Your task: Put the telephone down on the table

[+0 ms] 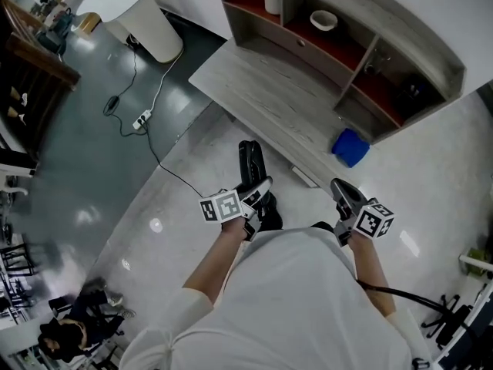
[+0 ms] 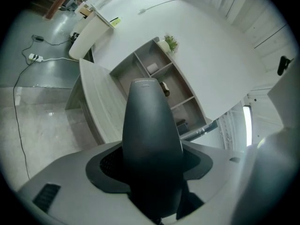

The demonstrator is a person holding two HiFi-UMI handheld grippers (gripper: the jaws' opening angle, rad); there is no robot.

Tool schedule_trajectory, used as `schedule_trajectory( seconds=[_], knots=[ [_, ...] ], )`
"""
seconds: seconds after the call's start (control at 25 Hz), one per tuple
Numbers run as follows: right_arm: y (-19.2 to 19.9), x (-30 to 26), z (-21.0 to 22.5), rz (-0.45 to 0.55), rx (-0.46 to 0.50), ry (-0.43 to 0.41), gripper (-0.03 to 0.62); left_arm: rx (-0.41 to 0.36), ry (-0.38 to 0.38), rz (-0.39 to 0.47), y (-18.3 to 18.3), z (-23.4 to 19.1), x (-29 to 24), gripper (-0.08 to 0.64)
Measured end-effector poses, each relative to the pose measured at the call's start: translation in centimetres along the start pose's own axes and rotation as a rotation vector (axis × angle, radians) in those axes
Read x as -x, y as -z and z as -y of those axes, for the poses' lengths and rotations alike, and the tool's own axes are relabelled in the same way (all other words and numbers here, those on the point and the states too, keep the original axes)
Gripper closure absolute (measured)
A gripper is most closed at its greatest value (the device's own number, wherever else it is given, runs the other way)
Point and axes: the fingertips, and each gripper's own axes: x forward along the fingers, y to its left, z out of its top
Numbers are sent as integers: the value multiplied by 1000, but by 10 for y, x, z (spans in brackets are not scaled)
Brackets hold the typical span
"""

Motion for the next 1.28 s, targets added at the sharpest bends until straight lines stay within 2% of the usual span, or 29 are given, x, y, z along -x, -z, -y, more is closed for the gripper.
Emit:
schedule_trajectory(
  seconds=[0.16, 0.32, 0.64, 0.8, 1.04, 1.16, 1.28],
  knots=[
    [-5, -25, -5, 27, -10, 39, 572, -82, -20, -56, -28, -17, -12, 255],
    [-7, -41, -2, 42, -35, 71, 572, -119, -29, -110, -48, -33, -32, 255],
    [-27, -50, 24, 50, -75, 111, 572, -240, -69, -197, -75, -47, -98, 255],
    [-35, -50, 41, 37, -109, 122, 572, -295, -96, -247, -76, -50, -139, 255],
    [-45, -43, 70, 18, -152, 149, 572, -292, -125, -318, -66, -71, -209, 255],
    [-50, -36, 87, 12, -172, 166, 573, -383, -184, -372, -64, -88, -242, 255],
    [-53, -33, 104, 1, -194, 182, 572, -471, -199, -458, -50, -101, -276, 255]
  ],
)
